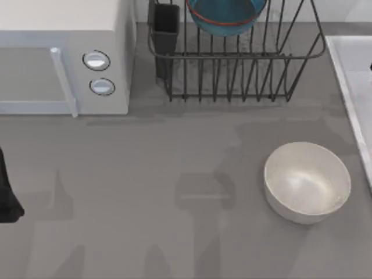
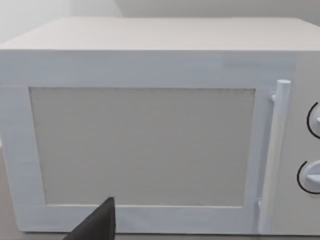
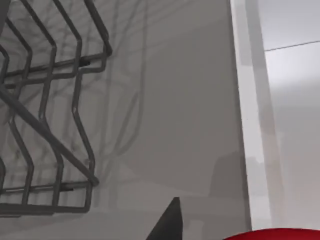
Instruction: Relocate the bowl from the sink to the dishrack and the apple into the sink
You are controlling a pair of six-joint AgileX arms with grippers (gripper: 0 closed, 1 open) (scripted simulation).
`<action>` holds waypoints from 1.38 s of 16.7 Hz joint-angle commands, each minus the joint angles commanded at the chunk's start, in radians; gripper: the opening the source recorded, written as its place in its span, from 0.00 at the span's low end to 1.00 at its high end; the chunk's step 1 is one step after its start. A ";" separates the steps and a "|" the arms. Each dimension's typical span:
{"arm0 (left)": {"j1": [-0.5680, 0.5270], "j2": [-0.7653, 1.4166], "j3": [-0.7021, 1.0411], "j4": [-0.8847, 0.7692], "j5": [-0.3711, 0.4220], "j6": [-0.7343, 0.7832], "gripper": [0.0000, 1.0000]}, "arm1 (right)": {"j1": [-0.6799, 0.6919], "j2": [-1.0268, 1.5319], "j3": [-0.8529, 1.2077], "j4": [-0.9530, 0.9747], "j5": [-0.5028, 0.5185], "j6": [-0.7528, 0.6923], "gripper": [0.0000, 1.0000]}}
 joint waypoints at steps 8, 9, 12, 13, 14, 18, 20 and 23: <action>0.000 0.000 0.000 0.000 0.000 0.000 1.00 | -0.301 -0.073 -0.254 0.655 -0.120 -0.092 0.00; 0.000 0.000 0.000 0.000 0.000 0.000 1.00 | -0.336 -0.091 -0.287 0.712 -0.138 -0.108 0.00; 0.000 0.000 0.000 0.000 0.000 0.000 1.00 | -0.401 -0.153 -0.345 0.827 -0.190 -0.158 0.00; 0.000 0.000 0.000 0.000 0.000 0.000 1.00 | -0.412 -0.168 -0.353 0.847 -0.202 -0.169 0.00; 0.000 0.000 0.000 0.000 0.000 0.000 1.00 | -0.416 -0.176 -0.357 0.857 -0.209 -0.175 0.00; 0.000 0.000 0.000 0.000 0.000 0.000 1.00 | -0.416 -0.176 -0.357 0.857 -0.209 -0.175 0.00; 0.000 0.000 0.000 0.000 0.000 0.000 1.00 | -0.412 -0.170 -0.353 0.857 -0.208 -0.172 0.00; 0.000 0.000 0.000 0.000 0.000 0.000 1.00 | -0.416 -0.104 -0.359 0.925 -0.208 -0.173 0.00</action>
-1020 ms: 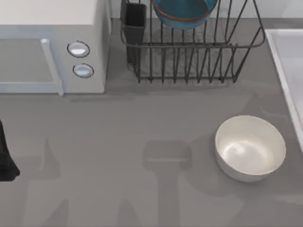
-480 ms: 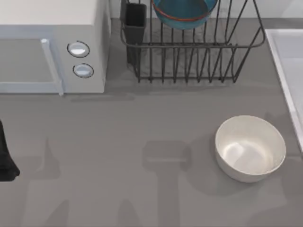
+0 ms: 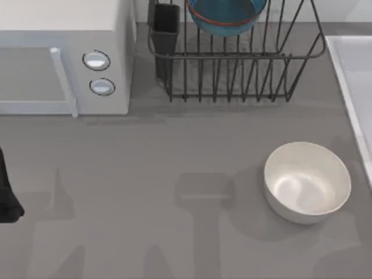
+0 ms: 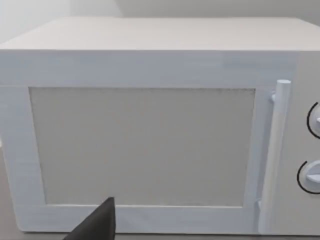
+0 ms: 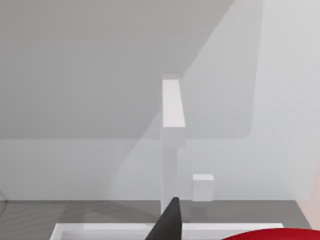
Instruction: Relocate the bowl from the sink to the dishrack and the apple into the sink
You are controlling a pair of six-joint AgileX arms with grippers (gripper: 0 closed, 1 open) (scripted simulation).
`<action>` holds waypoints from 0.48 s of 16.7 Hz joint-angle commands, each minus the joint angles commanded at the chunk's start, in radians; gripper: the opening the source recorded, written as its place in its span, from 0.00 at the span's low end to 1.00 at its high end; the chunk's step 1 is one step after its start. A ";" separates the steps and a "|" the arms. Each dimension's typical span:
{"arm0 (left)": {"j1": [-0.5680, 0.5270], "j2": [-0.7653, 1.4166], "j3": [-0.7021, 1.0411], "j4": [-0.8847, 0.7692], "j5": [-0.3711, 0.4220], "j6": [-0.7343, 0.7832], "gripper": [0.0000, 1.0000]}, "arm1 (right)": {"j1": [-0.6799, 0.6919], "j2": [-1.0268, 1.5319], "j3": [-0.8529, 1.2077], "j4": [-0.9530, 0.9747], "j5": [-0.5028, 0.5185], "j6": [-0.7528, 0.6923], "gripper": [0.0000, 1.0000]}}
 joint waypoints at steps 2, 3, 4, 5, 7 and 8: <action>0.000 0.000 0.000 0.000 0.000 0.000 1.00 | -0.003 0.094 -0.010 0.099 -0.001 -0.001 0.00; 0.000 0.000 0.000 0.000 0.000 0.000 1.00 | -0.004 0.152 -0.018 0.164 -0.002 -0.001 0.00; 0.000 0.000 0.000 0.000 0.000 0.000 1.00 | -0.005 0.213 -0.026 0.237 -0.002 -0.001 0.00; 0.000 0.000 0.000 0.000 0.000 0.000 1.00 | -0.006 0.277 -0.036 0.315 -0.002 -0.001 0.00; 0.000 0.000 0.000 0.000 0.000 0.000 1.00 | -0.006 0.403 -0.058 0.472 -0.001 -0.001 0.00; 0.000 0.000 0.000 0.000 0.000 0.000 1.00 | -0.006 0.460 -0.068 0.545 0.000 -0.001 0.00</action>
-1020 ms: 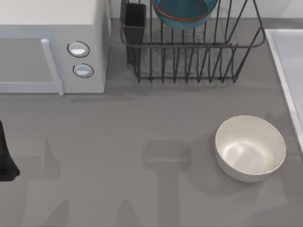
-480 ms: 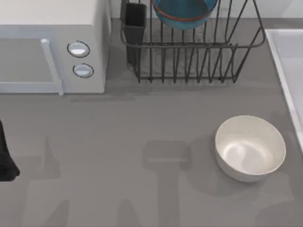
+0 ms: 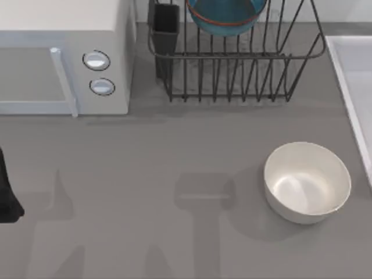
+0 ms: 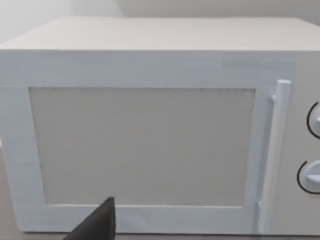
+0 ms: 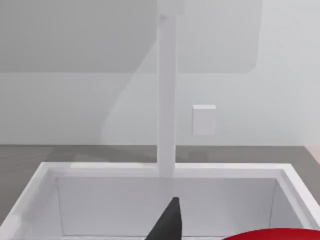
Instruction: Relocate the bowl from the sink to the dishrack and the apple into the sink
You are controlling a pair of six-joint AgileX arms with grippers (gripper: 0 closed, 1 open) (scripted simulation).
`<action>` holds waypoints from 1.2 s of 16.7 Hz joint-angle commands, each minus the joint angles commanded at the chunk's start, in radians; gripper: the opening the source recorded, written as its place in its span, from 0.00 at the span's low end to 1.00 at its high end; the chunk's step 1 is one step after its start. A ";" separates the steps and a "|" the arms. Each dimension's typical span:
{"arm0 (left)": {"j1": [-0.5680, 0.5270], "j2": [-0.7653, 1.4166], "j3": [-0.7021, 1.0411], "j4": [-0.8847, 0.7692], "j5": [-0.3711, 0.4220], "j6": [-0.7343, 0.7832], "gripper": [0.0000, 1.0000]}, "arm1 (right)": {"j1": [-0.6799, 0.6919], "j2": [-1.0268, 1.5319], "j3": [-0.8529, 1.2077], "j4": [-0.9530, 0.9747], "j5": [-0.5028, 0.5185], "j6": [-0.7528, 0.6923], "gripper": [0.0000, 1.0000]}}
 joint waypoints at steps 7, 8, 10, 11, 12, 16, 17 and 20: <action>0.000 0.000 0.000 0.000 0.000 0.000 1.00 | 0.004 0.191 -0.036 0.215 0.007 -0.004 0.00; 0.000 0.000 0.000 0.000 0.000 0.000 1.00 | 0.004 0.191 -0.036 0.215 0.007 -0.004 0.00; 0.000 0.000 0.000 0.000 0.000 0.000 1.00 | 0.004 0.191 -0.036 0.215 0.007 -0.004 0.00; 0.000 0.000 0.000 0.000 0.000 0.000 1.00 | 0.004 0.191 -0.036 0.215 0.007 -0.004 0.08; 0.000 0.000 0.000 0.000 0.000 0.000 1.00 | 0.004 0.191 -0.036 0.215 0.007 -0.004 0.15; 0.000 0.000 0.000 0.000 0.000 0.000 1.00 | 0.004 0.191 -0.036 0.215 0.007 -0.004 0.45; 0.000 0.000 0.000 0.000 0.000 0.000 1.00 | 0.004 0.191 -0.036 0.215 0.007 -0.004 0.53; 0.000 0.000 0.000 0.000 0.000 0.000 1.00 | 0.004 0.191 -0.036 0.215 0.007 -0.004 0.75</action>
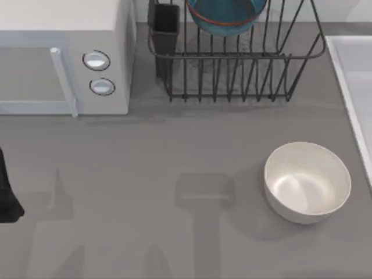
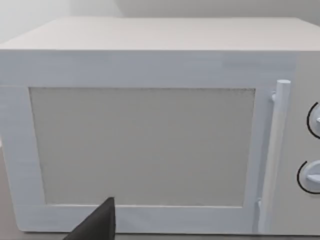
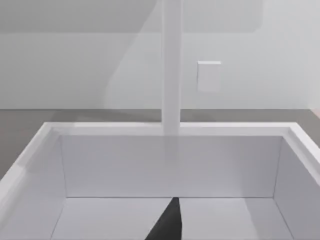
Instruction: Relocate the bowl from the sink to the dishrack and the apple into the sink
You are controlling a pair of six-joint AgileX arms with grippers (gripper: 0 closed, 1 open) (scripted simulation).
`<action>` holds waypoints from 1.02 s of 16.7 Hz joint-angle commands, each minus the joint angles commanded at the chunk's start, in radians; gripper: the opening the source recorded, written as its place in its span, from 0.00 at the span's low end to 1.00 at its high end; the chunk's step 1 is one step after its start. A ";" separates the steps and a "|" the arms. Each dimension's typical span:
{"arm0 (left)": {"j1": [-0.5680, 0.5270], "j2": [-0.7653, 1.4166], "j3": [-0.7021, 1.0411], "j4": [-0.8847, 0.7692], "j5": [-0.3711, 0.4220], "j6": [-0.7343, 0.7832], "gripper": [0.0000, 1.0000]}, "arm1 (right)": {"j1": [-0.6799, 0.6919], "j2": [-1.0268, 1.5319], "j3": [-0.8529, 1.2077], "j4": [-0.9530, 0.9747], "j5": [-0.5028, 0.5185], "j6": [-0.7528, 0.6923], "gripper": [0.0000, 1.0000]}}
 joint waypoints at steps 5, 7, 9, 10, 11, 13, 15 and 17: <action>0.000 0.000 0.000 0.000 0.000 0.000 1.00 | 0.000 0.000 0.000 0.000 0.000 0.000 1.00; 0.000 0.000 0.000 0.000 0.000 0.000 1.00 | 0.000 0.000 0.000 0.000 0.000 0.000 1.00; 0.000 0.000 0.000 0.000 0.000 0.000 1.00 | 0.000 0.000 0.000 0.000 0.000 0.000 1.00; 0.000 0.000 0.000 0.000 0.000 0.000 1.00 | 0.000 0.000 0.000 0.000 0.000 0.000 1.00; 0.000 0.000 0.000 0.000 0.000 0.000 1.00 | 0.000 0.000 0.000 0.000 0.000 0.000 1.00; 0.000 0.000 0.000 0.000 0.000 0.000 1.00 | 0.000 0.000 0.001 0.000 0.000 0.000 1.00; 0.000 0.000 0.000 0.000 0.000 0.000 1.00 | 0.007 -0.027 -0.004 -0.025 0.008 -0.001 1.00; 0.000 0.000 0.000 0.000 0.000 0.000 1.00 | 0.024 -0.091 -0.016 -0.081 0.025 -0.003 1.00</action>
